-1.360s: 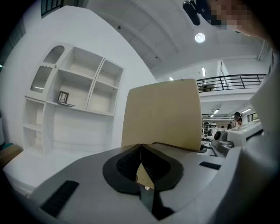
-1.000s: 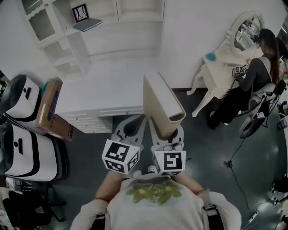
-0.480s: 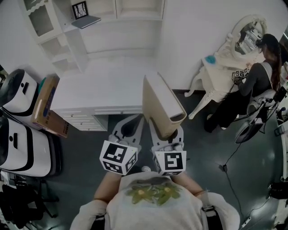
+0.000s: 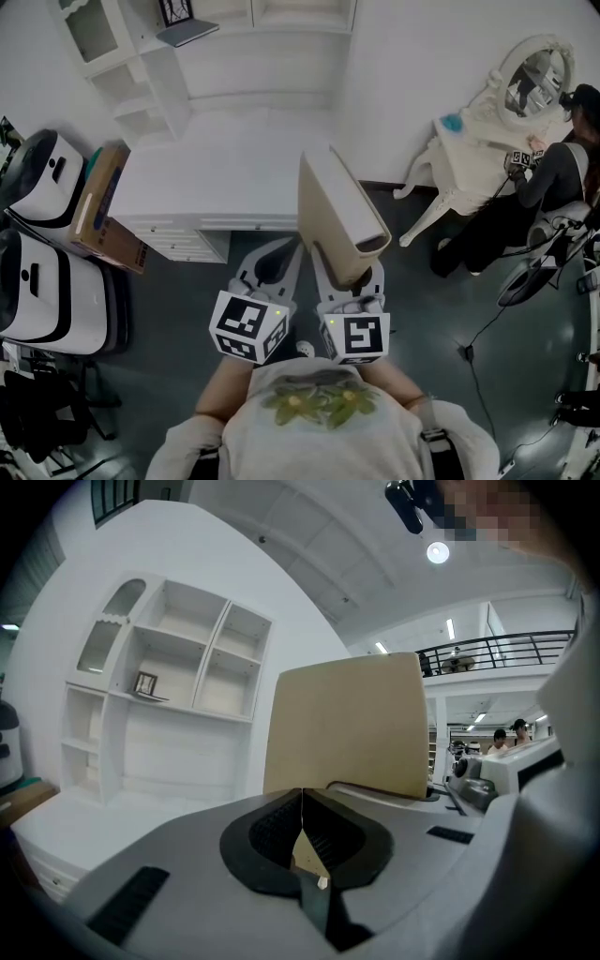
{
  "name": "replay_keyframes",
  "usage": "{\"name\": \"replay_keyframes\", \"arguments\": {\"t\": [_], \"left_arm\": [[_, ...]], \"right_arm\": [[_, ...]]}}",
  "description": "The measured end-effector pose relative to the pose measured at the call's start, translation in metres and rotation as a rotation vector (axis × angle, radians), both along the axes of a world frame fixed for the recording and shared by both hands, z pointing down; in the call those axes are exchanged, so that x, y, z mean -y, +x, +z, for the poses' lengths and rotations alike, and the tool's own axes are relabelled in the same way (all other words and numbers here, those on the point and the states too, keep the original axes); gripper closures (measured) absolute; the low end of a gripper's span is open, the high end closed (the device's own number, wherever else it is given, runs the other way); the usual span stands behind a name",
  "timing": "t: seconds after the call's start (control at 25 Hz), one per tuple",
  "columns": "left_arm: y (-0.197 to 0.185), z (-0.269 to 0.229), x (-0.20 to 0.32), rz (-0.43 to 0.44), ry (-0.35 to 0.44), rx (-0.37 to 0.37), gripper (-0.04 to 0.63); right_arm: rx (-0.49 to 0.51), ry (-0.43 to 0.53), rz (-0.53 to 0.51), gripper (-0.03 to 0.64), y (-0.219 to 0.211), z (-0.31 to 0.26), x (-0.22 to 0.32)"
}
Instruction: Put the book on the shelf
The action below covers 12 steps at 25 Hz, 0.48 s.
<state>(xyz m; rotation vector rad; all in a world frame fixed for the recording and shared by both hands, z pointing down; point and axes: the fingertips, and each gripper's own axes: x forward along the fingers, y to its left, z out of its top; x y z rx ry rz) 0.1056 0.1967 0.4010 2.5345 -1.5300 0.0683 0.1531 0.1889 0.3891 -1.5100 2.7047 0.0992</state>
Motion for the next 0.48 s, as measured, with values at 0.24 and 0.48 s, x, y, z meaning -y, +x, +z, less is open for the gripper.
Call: {"name": "replay_keyframes", "arguments": {"t": [0.24,0.48], "left_arm": [[-0.009,0.002,0.024,0.008,-0.002,0.007,0.567],[-0.017,0.003,0.054,0.025,0.008,0.028,0.568]], "right_arm": [[0.003,0.005,0.02,0.376,-0.005,0.002,0.023],[0.007,0.01,0.042,0.374,-0.013,0.003,0.051]]}}
